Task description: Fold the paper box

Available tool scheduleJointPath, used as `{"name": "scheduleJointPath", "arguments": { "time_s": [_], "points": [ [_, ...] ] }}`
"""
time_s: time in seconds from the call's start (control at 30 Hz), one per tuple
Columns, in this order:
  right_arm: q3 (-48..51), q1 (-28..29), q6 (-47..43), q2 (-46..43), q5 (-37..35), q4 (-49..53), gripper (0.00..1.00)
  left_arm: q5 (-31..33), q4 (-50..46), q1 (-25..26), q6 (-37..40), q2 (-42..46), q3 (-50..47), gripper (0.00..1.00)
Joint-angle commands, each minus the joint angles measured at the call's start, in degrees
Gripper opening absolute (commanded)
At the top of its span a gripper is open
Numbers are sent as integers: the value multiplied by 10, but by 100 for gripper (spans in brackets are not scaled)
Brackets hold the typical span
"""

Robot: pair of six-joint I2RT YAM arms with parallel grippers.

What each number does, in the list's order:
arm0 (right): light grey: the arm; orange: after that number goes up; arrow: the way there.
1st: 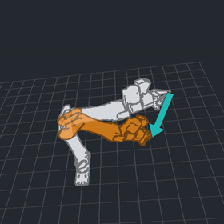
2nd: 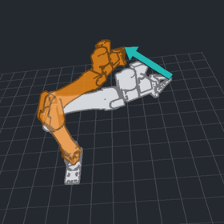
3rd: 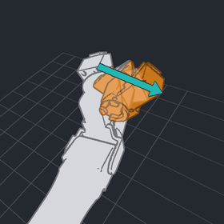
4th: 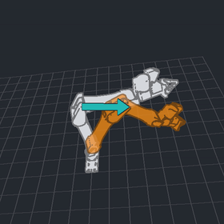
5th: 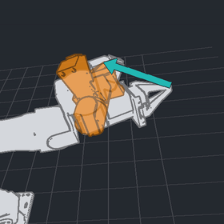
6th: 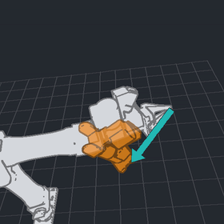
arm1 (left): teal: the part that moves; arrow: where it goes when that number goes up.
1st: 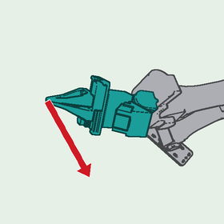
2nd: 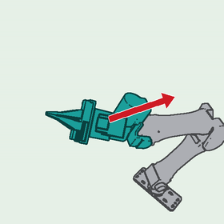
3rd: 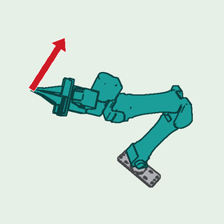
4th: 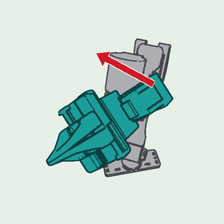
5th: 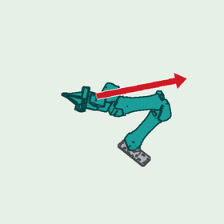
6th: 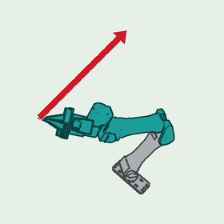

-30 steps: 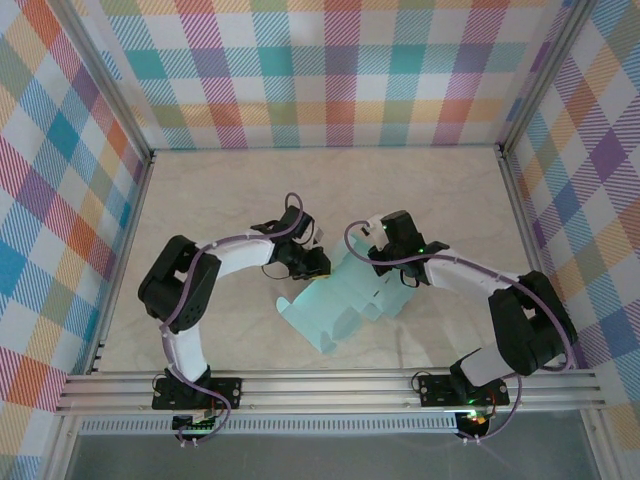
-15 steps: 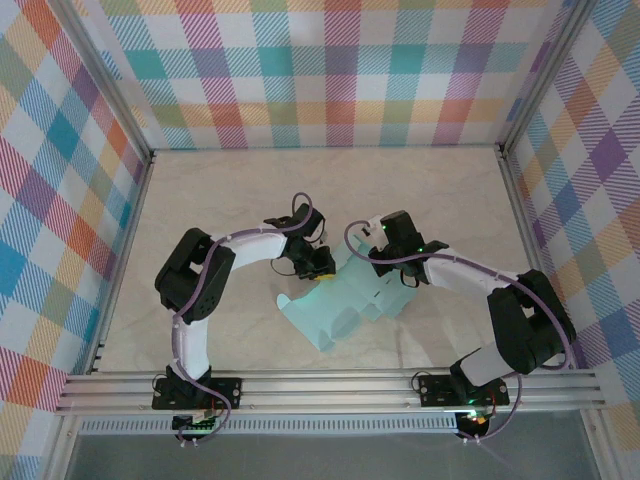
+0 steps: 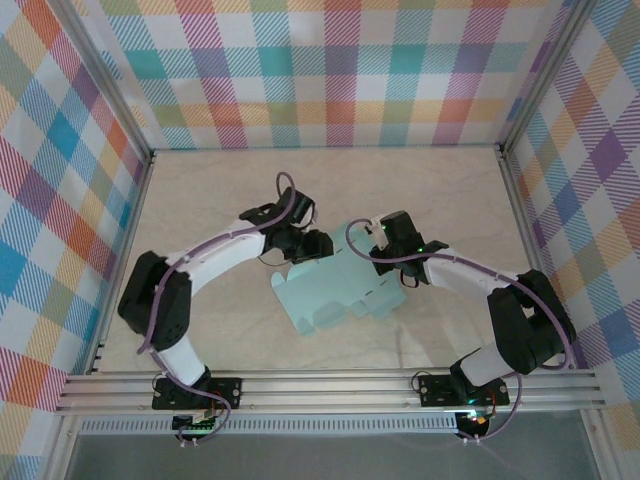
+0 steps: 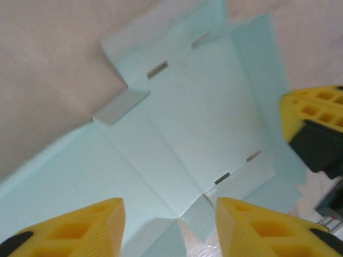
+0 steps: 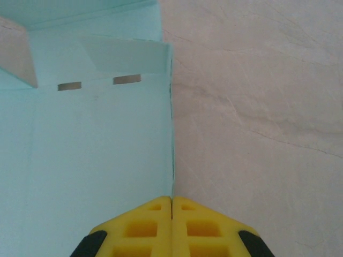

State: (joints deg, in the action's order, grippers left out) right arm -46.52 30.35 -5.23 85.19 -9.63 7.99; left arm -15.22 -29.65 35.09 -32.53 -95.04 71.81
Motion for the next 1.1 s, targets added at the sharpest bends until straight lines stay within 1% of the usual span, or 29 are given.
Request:
{"name": "scheduleJointPath", "arguments": {
  "time_s": [0.0,0.1,0.2,0.3,0.33,0.37,0.4,0.43,0.53,0.67,0.77,0.93,1.07],
  "points": [
    [-13,0,6,-11,-20,-9,0,64,1,-17,6,47,-29,53],
    [-9,0,0,-17,-18,-14,0,90,19,-32,5,71,-55,58],
    [-8,1,-31,-24,-20,-15,0,87,44,-52,1,77,-80,64],
    [-4,4,-62,-32,-35,-15,0,64,69,-80,-11,74,-96,73],
    [-2,6,-74,-36,-44,-18,0,62,76,-90,-18,72,-100,80],
    [0,10,-88,-39,-54,-22,0,60,80,-98,-22,70,-102,83],
    [3,14,-102,-42,-62,-27,0,57,83,-106,-24,65,-102,88],
    [6,19,-118,-47,-71,-33,0,50,84,-115,-26,60,-100,90],
    [12,39,-165,-56,-104,-47,0,34,95,-134,-29,47,-94,90],
    [7,63,-207,-60,-137,-56,0,14,110,-137,-28,41,-80,91],
    [6,82,-248,-52,-179,-74,0,-4,116,-137,-43,40,-68,93],
    [14,118,-327,-23,-261,-145,0,11,100,-146,-49,36,-51,94],
    [7,139,-378,0,-300,-167,0,-4,122,-167,-54,29,-60,94]
  ]
}}
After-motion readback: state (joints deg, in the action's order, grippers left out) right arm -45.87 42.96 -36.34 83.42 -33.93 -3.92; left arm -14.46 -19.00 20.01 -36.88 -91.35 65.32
